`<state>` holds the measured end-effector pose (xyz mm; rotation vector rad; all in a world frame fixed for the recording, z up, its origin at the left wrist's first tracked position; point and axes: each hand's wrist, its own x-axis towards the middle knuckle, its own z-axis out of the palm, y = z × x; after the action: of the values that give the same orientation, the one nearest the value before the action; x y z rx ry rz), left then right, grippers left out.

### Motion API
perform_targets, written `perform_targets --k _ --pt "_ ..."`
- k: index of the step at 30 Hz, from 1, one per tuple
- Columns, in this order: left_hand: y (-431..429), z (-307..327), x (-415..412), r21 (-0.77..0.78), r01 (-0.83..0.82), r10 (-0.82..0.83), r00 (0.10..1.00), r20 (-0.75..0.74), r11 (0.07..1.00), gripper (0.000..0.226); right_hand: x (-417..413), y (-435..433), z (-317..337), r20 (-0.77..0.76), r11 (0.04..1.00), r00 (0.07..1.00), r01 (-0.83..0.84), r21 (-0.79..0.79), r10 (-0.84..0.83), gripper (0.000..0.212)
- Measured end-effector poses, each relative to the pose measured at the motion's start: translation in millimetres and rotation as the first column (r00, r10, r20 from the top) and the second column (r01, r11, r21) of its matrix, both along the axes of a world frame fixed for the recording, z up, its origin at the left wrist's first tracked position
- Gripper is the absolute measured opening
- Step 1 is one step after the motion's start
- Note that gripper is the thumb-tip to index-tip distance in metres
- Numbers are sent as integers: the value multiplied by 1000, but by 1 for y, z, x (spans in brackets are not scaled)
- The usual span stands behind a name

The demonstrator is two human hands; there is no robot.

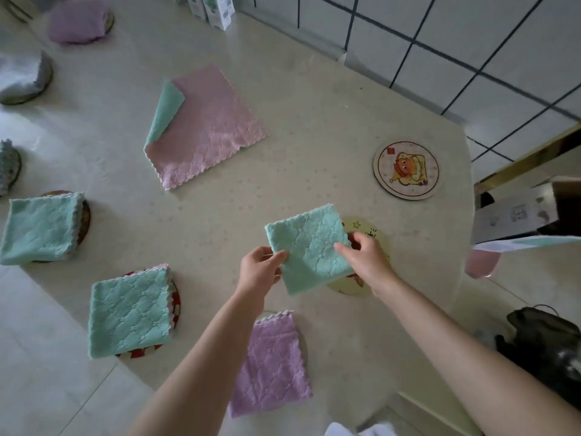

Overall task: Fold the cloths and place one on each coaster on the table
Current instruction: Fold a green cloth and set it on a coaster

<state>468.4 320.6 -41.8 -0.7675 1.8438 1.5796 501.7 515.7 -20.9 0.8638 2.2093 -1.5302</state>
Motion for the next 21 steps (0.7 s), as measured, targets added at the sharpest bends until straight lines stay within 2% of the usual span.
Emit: perform_targets --k 5,10,17,21 --pt "38 -1 3 -43 138 -140 989 -43 989 10 23 35 -4 7 993 994 112 39 -112 14" --pt "56 -5 6 -121 243 -253 965 -70 962 7 37 49 -18 23 980 990 133 151 -138 12" --pt "56 -15 5 -281 345 -382 920 -89 895 5 44 54 -19 62 947 992 85 309 -109 7" --pt "55 -16 3 -340 386 -444 889 -112 858 6 42 57 -22 153 913 988 -42 405 -22 15"
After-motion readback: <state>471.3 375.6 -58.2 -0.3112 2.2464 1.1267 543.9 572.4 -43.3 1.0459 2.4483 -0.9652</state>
